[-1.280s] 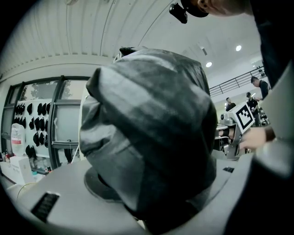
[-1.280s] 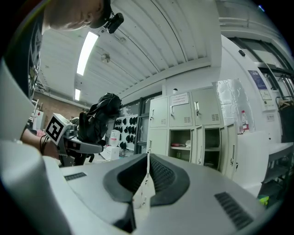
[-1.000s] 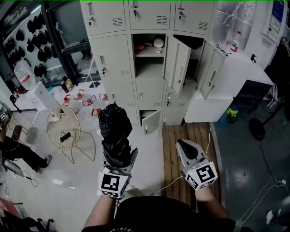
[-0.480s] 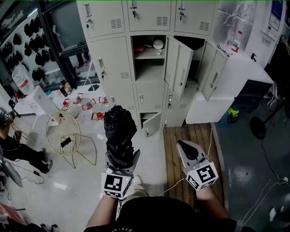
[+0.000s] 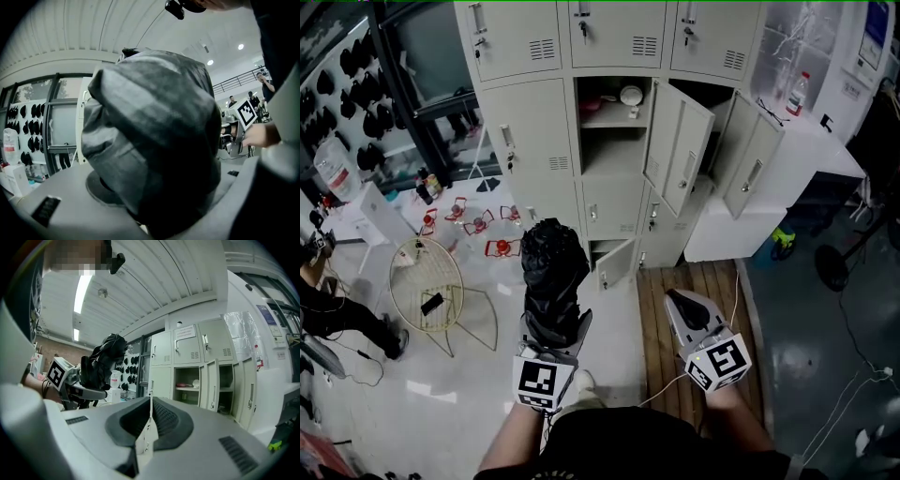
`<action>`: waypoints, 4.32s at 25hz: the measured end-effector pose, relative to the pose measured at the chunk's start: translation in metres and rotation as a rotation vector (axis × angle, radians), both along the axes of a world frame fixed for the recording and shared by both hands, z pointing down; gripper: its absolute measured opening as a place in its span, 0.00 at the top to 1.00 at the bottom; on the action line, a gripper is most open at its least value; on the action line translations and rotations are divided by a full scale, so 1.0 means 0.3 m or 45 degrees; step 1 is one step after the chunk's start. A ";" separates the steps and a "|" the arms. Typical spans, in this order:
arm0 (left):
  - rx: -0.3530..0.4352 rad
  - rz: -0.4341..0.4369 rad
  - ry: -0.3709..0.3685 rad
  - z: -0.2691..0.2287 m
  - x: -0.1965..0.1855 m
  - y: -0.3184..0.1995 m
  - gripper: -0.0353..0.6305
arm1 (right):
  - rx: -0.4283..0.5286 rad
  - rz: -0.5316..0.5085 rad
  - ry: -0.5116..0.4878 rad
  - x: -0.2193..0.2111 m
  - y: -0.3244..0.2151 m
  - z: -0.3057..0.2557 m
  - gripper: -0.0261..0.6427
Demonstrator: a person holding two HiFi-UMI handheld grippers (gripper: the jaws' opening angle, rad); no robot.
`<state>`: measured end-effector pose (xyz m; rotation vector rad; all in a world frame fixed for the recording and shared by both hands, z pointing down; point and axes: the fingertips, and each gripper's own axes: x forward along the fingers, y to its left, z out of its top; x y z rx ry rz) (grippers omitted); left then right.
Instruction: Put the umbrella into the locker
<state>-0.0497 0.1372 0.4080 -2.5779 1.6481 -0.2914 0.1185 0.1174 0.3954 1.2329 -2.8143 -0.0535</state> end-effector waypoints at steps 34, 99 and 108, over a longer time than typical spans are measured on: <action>0.003 0.177 0.042 0.008 -0.311 -0.462 0.51 | -0.030 0.128 0.047 -0.338 -0.397 -0.004 0.91; -0.147 0.219 0.024 0.117 -0.271 -0.878 0.51 | -0.053 0.164 0.061 -0.324 -0.817 0.034 0.91; -0.166 0.243 0.006 0.134 -0.205 -0.954 0.51 | -0.065 0.183 0.044 -0.261 -0.896 0.049 0.91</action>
